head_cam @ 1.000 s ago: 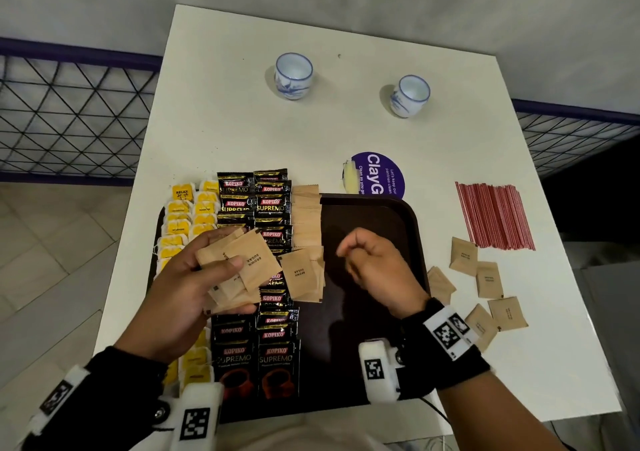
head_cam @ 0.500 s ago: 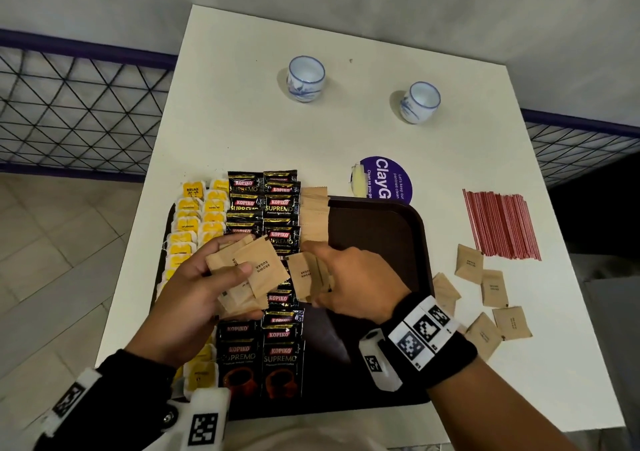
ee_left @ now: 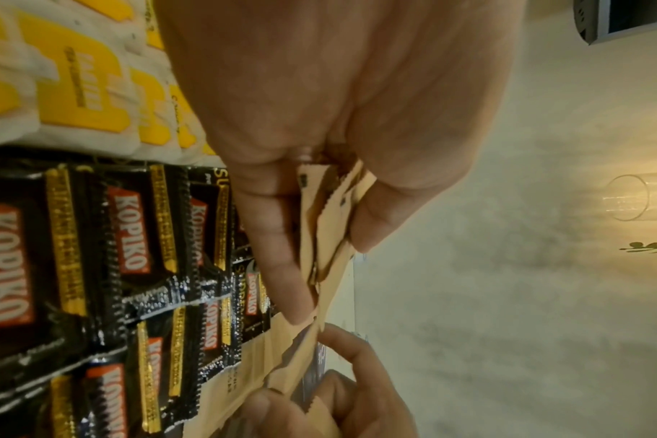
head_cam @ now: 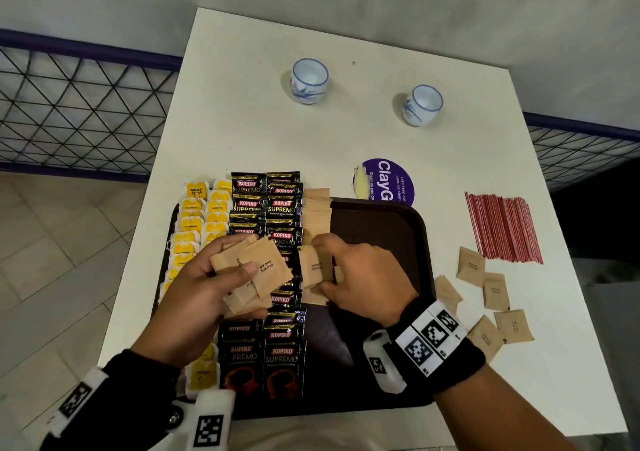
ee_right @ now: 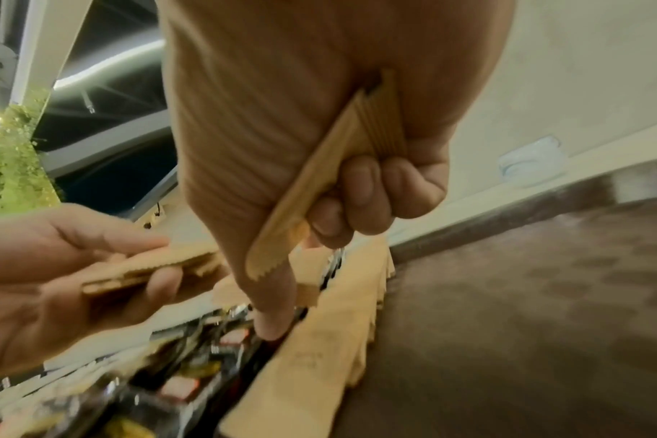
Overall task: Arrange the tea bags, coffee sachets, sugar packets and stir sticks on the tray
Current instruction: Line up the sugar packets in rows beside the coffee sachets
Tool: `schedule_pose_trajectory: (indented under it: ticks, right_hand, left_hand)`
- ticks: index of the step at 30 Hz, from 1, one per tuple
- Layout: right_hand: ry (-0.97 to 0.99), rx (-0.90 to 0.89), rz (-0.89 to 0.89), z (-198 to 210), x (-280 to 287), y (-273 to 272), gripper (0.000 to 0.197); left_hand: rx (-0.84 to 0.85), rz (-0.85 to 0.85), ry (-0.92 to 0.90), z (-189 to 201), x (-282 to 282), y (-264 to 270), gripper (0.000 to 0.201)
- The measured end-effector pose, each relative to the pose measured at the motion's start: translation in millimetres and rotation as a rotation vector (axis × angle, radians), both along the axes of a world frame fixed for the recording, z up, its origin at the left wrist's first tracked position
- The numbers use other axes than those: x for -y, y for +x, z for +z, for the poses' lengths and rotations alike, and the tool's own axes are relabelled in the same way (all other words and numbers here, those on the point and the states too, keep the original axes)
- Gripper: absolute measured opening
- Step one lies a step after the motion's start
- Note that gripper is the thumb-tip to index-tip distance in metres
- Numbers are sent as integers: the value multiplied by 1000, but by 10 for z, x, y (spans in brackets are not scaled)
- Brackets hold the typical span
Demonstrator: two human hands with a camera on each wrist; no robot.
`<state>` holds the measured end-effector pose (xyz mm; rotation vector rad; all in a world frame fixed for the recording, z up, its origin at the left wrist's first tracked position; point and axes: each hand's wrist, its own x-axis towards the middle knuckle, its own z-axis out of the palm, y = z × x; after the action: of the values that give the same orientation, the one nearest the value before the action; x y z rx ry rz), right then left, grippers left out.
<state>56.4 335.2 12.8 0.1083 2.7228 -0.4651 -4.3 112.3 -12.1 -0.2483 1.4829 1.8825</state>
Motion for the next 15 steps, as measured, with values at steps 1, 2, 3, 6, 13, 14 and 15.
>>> schedule_pose_trajectory:
  ticks: [1, 2, 3, 6, 13, 14, 15]
  right_hand:
    - [-16, -18, -20, 48, -6, 3, 64]
    - [-36, -38, -34, 103, 3, 4, 65]
    - [-59, -60, -35, 159, 26, 2, 66]
    - [-94, -100, 34, 290, 135, -34, 64]
    - [-50, -72, 97, 261, 240, -113, 62]
    - [-102, -52, 67, 239, 224, -107, 64]
    - [-194, -23, 6, 213, 195, -97, 67]
  left_hand:
    - [-9, 6, -4, -5, -3, -6, 36]
    - [-16, 7, -12, -9, -10, -13, 36]
    - [-22, 4, -19, -11, -24, -18, 35]
    - [-33, -39, -9, 0, -94, -12, 34]
    - [-73, -123, 1, 45, -243, 55, 37]
    - [-79, -100, -13, 26, -249, 53, 36]
    - [-80, -82, -26, 2, -249, 48, 35]
